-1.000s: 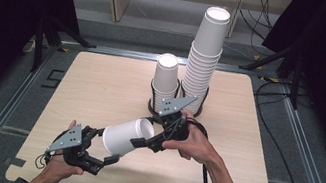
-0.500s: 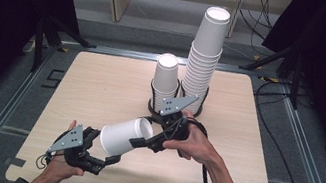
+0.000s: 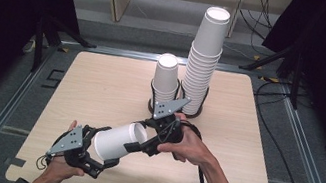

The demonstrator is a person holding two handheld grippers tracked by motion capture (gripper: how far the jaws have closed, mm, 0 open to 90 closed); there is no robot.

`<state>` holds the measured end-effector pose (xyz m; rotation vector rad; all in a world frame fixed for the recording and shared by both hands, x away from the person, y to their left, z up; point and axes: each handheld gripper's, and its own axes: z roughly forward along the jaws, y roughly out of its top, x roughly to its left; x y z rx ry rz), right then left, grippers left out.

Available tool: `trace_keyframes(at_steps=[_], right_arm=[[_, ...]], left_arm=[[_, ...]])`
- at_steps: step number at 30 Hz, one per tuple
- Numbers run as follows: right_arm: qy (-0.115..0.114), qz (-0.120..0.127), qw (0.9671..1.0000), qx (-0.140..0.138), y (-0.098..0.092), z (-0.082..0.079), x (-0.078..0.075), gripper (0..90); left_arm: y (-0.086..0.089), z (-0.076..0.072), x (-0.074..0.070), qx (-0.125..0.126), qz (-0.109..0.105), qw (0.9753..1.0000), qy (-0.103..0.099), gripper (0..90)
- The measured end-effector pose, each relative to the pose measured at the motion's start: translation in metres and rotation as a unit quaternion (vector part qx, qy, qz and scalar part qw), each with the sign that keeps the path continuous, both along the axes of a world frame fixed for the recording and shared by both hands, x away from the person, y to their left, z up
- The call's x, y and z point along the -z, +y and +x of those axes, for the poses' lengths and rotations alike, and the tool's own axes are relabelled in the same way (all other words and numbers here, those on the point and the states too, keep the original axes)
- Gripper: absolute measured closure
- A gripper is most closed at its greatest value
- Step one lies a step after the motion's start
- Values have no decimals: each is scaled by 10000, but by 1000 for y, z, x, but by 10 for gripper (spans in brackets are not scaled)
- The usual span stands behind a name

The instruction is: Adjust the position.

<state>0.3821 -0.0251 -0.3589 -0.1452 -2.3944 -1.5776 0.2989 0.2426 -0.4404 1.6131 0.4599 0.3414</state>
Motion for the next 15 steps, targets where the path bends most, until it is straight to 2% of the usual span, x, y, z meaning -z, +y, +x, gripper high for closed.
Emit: trace_keyframes(at_steps=[1, 6, 15], right_arm=[[-74, 7, 10000, 14, 0, 1, 0, 255], [-24, -30, 10000, 36, -1, 2, 2, 255], [-55, -105, 9999, -11, -3, 4, 4, 255]], left_arm=[[0, 0, 0, 3, -15, 10000, -25, 0], [0, -1, 0, 56, 21, 10000, -62, 63], [3, 1, -1, 204, 241, 9995, -97, 112]])
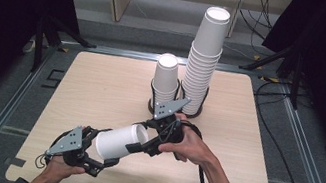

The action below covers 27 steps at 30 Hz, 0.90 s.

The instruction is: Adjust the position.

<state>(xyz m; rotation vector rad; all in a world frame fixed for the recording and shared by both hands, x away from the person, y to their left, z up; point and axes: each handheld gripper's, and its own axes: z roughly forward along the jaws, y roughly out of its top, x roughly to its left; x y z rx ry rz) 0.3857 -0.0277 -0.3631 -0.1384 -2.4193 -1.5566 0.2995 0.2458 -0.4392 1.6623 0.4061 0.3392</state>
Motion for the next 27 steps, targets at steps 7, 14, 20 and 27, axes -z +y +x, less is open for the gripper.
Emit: trace_keyframes(at_steps=[7, 14, 20, 27], right_arm=[[5, -3, 10000, -56, -1, 0, 0, 255], [-9, -6, 9999, -108, 0, -1, 0, 255], [-16, -8, 9999, -124, 0, -1, 0, 255], [84, -103, 9998, -112, -2, -1, 0, 257]], left_arm=[[0, -1, 0, 66, -99, 9999, 44, 99], [-1, -1, 0, 82, -318, 9993, 154, 64], [0, -1, 0, 117, -346, 9992, 179, 75], [1, -1, -2, 162, -241, 9995, 106, 111]])
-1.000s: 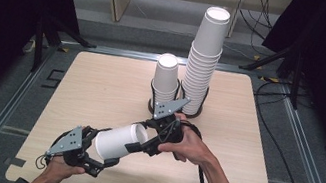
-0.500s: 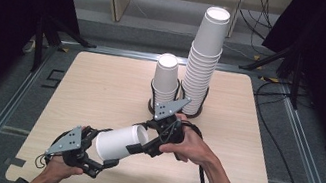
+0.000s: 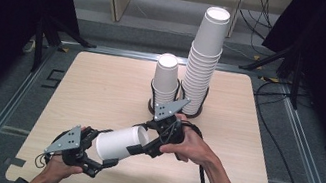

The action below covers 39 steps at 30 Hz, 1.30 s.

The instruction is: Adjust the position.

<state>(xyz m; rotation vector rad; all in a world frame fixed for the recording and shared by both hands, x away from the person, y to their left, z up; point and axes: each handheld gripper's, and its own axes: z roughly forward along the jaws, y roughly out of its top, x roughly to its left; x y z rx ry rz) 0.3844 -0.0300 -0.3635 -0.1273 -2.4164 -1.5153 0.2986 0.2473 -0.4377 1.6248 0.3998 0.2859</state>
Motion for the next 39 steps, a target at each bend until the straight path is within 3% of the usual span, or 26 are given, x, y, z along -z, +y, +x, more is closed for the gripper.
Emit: trace_keyframes(at_steps=[5, 11, 13, 15, 18, 21, 22, 23, 25, 29, 32, 38, 39], right_arm=[[-119, 25, 9999, -56, -2, 2, 0, 247], [-332, -326, 9989, 44, -1, -1, -2, 191], [-518, -539, 9971, 170, -3, -2, -6, 174], [-696, -630, 9954, 181, -5, -5, -10, 171], [-982, -989, 9898, 302, -5, -11, -16, 171], [-1458, -1339, 9798, 277, -2, -16, -19, 177], [-1334, -1534, 9783, 397, -1, -22, -20, 176], [-1474, -1570, 9760, 313, 1, -22, -20, 176], [-1733, -1728, 9693, 225, 5, -25, -19, 178], [-1884, -2059, 9600, 211, 12, -30, -15, 180], [-1986, -2206, 9548, 159, 17, -33, -11, 181], [-1998, -2446, 9487, 135, 23, -37, -5, 185], [-2148, -2387, 9470, 38, 25, -35, -3, 184]], left_arm=[[-1, -1, -1, 36, 131, 9998, -123, 143], [-2, -1, -1, 0, 416, 9990, -157, 153], [-2, 0, 0, -54, 592, 9981, -143, 154], [-5, 0, 1, -94, 625, 9980, -66, 154], [-7, 1, 3, -103, 821, 9966, -22, 154], [-8, 1, 4, -106, 1028, 9946, 28, 154], [-9, 1, 6, -99, 972, 9952, 32, 154], [-9, 1, 5, -97, 1094, 9939, 35, 154], [-10, 1, 5, -81, 1132, 9935, 36, 154], [-12, 0, 5, -49, 1186, 9929, 14, 153], [-12, 0, 5, -46, 1378, 9904, 13, 153], [-14, 0, 7, 3, 1324, 9912, 42, 151], [-14, 0, 6, 11, 1343, 9909, 38, 151]])
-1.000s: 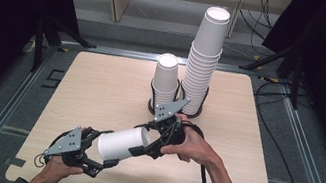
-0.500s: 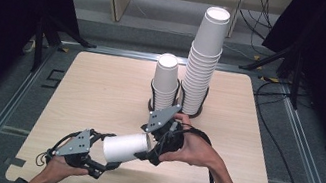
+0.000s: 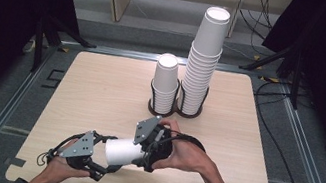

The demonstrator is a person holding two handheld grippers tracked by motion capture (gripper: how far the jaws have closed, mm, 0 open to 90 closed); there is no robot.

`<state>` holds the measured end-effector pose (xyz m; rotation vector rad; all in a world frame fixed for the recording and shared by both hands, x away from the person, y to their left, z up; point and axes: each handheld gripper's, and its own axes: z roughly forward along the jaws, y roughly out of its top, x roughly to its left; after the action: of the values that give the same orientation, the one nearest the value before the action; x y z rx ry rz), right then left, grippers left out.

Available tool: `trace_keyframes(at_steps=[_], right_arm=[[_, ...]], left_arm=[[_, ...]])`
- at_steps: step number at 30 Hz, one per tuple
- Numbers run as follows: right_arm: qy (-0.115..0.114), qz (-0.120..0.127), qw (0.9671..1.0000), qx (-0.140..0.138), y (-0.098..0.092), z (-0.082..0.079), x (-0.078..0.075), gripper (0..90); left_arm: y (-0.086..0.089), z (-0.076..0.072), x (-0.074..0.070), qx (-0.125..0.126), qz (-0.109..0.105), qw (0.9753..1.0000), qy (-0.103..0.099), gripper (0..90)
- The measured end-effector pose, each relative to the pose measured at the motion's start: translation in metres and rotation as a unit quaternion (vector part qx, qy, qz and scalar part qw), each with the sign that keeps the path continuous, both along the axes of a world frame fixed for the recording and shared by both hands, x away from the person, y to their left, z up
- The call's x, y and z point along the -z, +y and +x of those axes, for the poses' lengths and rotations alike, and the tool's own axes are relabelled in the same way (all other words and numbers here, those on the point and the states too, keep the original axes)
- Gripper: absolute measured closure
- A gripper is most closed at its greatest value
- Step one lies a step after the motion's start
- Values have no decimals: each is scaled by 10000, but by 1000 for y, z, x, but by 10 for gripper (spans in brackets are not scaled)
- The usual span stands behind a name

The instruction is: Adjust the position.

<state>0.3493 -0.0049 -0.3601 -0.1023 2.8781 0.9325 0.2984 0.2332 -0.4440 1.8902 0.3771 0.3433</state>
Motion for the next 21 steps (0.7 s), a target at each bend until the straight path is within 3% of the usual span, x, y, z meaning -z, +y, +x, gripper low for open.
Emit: trace_keyframes(at_steps=[1, 7, 8, 17, 21], right_arm=[[70, -47, 10000, 31, 0, -1, 1, 181], [13, -160, 9998, -122, 5, -1, 8, 186], [-108, -221, 9995, -218, 5, 1, 9, 185], [-105, -401, 9986, -332, 8, -1, 14, 213], [-100, -468, 9982, -362, 9, -1, 17, 220]], left_arm=[[0, 0, 0, 10, -2, 10000, 0, 151], [1, -2, -2, 79, 68, 9999, 38, 149], [1, -2, -2, 104, 75, 9999, 35, 149], [-1, -2, -1, 210, 154, 9997, -5, 146], [-2, -3, -1, 256, 83, 9996, 11, 145]])
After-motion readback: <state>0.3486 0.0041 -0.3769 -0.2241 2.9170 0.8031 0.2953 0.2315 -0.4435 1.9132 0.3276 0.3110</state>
